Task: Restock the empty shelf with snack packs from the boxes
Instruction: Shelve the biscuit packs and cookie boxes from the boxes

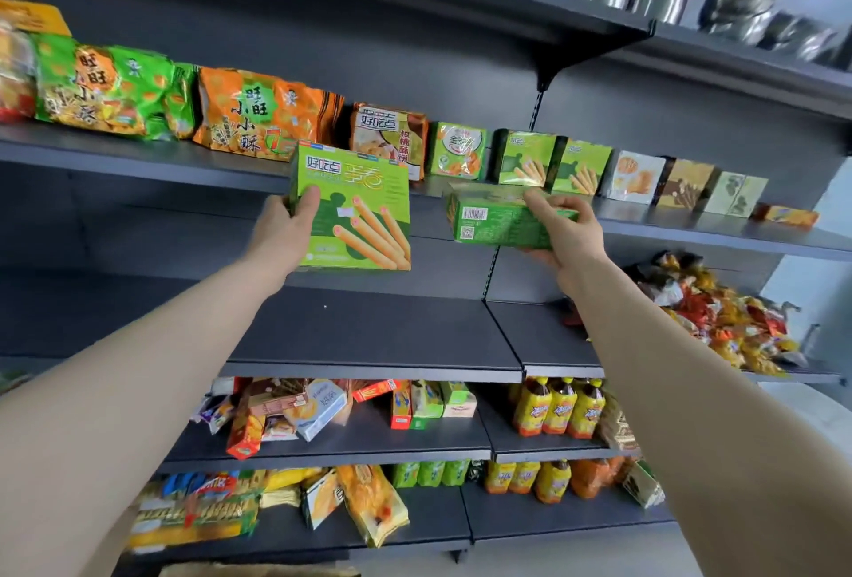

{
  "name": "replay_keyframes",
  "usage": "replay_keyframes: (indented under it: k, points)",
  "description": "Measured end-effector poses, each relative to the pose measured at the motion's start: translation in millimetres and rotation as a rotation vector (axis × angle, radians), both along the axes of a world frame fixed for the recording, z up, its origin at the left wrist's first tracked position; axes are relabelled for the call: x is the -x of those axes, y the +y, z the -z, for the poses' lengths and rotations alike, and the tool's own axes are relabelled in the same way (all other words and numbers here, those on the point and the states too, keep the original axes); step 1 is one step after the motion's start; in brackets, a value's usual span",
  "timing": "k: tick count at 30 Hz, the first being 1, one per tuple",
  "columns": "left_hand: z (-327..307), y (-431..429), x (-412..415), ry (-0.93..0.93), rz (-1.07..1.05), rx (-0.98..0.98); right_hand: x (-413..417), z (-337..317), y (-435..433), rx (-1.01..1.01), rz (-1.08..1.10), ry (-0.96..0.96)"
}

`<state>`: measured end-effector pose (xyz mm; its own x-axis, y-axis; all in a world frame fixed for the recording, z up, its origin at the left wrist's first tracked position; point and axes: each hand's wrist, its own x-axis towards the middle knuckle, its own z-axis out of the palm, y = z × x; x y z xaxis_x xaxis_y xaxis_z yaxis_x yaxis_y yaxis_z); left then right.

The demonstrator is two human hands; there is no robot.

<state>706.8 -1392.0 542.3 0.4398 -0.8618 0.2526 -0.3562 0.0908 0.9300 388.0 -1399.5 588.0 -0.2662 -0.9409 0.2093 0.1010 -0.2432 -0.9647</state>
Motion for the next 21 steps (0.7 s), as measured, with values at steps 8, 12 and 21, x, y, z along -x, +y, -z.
replay_keyframes:
  k: [8,12,21]
  points:
    - [-13.1,-94.5,88.5,0.129,-0.023,0.017,95.5,-10.7,-96.1,0.058,-0.192,0.171]
    - [-22.1,-135.1,124.8,0.176,-0.019,0.063,130.4,-21.0,-146.3,0.091,-0.162,0.25]
    - [-49.6,-214.0,180.0,0.124,-0.064,0.111,183.1,-38.8,-235.9,0.023,-0.064,-0.059]
